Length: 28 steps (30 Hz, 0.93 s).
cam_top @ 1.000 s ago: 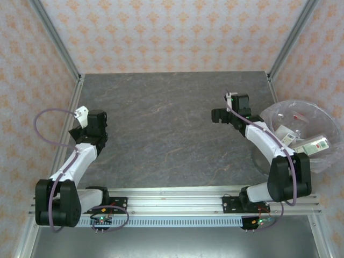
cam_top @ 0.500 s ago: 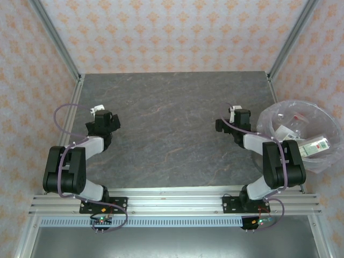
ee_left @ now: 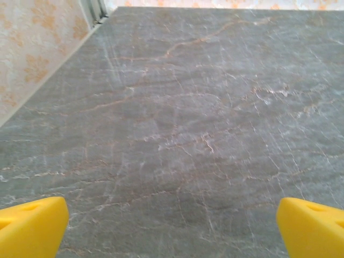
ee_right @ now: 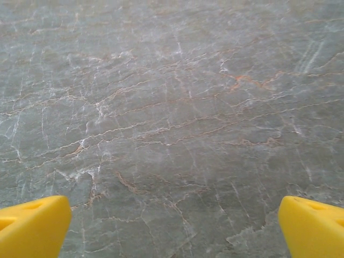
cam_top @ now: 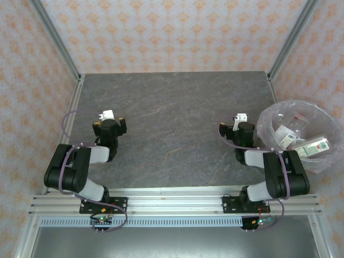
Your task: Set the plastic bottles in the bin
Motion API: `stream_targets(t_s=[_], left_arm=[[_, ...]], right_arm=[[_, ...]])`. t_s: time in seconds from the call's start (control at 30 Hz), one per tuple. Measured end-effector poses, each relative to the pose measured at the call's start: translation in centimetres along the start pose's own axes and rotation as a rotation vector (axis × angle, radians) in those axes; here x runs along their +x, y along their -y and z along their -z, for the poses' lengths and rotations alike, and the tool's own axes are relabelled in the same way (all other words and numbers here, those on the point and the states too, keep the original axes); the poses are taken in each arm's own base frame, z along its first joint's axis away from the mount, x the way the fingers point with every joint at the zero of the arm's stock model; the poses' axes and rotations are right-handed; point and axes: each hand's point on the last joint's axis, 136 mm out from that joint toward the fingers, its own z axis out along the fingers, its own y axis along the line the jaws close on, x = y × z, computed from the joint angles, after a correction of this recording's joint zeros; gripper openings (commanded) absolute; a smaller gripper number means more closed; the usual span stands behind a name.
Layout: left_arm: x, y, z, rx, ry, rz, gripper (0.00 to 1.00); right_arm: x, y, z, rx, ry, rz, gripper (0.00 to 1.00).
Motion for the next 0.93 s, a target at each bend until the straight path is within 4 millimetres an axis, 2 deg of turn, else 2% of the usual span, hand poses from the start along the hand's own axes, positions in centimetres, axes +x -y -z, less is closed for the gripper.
stream_targets(t_s=[0.1, 0.23, 0.4, 0.47, 0.93], left_arm=[[-0.2, -0.3, 0.0, -0.018, 0.008, 0.003, 1.0], [-0.3, -0.4, 0.0, -0.023, 0.013, 0.005, 1.0], [-0.4, -0.4, 0.0, -0.025, 0.017, 0.006, 1.0], [-0.5, -0.4, 0.0, -0.025, 0.02, 0.008, 1.0], [-0.6, -0.4, 0.0, -0.024, 0.023, 0.009, 1.0]], right_arm=[[0.3, 0.3, 0.3, 0.014, 0.049, -0.007, 0.99], [1.0, 1.0, -0.7, 0.044, 0.026, -0.026, 0.99], [-2.5, 3.5, -2.0, 0.111, 0.076, -0.116, 0.99], [-3.0, 4.1, -2.1, 0.125, 0.087, -0.138, 0.99], [-2.3, 2.6, -2.2, 0.029, 0.06, -0.139, 0.99]])
